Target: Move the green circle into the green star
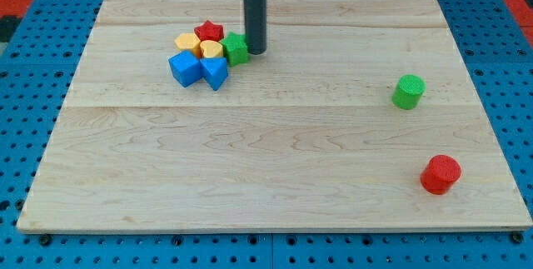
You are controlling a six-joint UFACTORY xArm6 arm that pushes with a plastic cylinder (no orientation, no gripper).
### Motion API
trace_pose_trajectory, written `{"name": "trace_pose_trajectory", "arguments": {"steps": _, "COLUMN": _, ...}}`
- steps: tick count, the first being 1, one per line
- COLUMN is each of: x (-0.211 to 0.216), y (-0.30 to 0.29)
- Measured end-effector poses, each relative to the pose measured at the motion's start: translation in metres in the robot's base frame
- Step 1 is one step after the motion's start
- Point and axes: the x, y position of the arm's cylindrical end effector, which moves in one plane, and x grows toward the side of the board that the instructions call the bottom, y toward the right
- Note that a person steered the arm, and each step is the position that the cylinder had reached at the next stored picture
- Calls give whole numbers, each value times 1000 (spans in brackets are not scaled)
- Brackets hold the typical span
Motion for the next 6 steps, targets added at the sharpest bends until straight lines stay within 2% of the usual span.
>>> {"name": "trace_pose_trajectory", "arguments": {"steps": 1, "x": 0, "y": 2}}
{"name": "trace_pose_trajectory", "arguments": {"steps": 2, "x": 0, "y": 72}}
{"name": "trace_pose_trajectory", "arguments": {"steps": 3, "x": 9, "y": 184}}
{"name": "trace_pose_trajectory", "arguments": {"steps": 4, "x": 39, "y": 297}}
{"name": "trace_pose_trajectory", "arguments": {"steps": 5, "x": 93, "y": 304}}
{"name": "trace_pose_trajectory", "arguments": {"steps": 6, "x": 96, "y": 234}}
